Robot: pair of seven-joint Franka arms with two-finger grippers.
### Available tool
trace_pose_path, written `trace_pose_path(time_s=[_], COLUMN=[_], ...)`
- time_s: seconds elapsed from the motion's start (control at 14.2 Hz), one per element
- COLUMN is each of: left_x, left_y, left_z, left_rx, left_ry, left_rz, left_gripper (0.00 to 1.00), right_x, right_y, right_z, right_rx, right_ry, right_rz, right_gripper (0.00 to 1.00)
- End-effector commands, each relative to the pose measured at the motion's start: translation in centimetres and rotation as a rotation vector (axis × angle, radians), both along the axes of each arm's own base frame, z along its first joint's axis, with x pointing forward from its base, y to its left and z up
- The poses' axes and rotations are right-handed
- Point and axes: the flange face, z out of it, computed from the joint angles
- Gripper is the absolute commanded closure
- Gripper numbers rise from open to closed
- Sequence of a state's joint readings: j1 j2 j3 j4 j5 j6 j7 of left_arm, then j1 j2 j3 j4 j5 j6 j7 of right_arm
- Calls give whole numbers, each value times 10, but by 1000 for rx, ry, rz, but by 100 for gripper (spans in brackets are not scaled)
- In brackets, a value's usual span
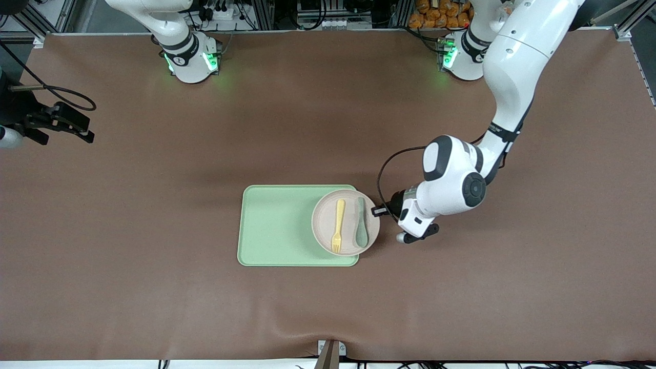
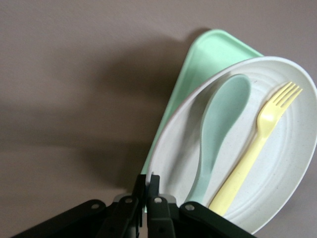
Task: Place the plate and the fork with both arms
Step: 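Carry the plate with the left gripper onto the green tray, then lower the plate onto the tray and open the left gripper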
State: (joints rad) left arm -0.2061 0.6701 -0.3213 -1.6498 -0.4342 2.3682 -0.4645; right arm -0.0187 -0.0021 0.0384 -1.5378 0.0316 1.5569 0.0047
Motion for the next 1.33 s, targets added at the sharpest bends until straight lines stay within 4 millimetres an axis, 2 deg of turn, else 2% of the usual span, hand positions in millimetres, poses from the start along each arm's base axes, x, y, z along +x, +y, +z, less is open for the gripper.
trace_pose_path(time_s=[0.0, 0.28, 0.56, 0.63, 0.77, 0.98, 1.26], left_x=[2, -5, -16, -17, -19, -19, -20], left_y=[-15, -37, -55, -57, -71, -69, -68], left_z=[0, -20, -28, -35, -39, -59, -67], left_rx=[-8, -12, -14, -12, -13, 7, 11], left_ry=[-34, -95, -109, -105, -118, -101, -88], left_rz=[9, 11, -6, -7, -26, -28, -17], left_gripper=[100, 100, 100, 100, 100, 100, 100], right_x=[-3, -3, -3, -3, -3, -3, -3], right_y=[-3, -3, -3, -3, -3, -3, -3], right_z=[4, 4, 4, 4, 4, 4, 4], right_rx=[5, 5, 5, 5, 5, 5, 5], right_ry=[-1, -1, -1, -1, -1, -1, -1], right_rz=[10, 8, 8, 10, 10, 8, 8], right_gripper=[0, 0, 0, 0, 0, 0, 0])
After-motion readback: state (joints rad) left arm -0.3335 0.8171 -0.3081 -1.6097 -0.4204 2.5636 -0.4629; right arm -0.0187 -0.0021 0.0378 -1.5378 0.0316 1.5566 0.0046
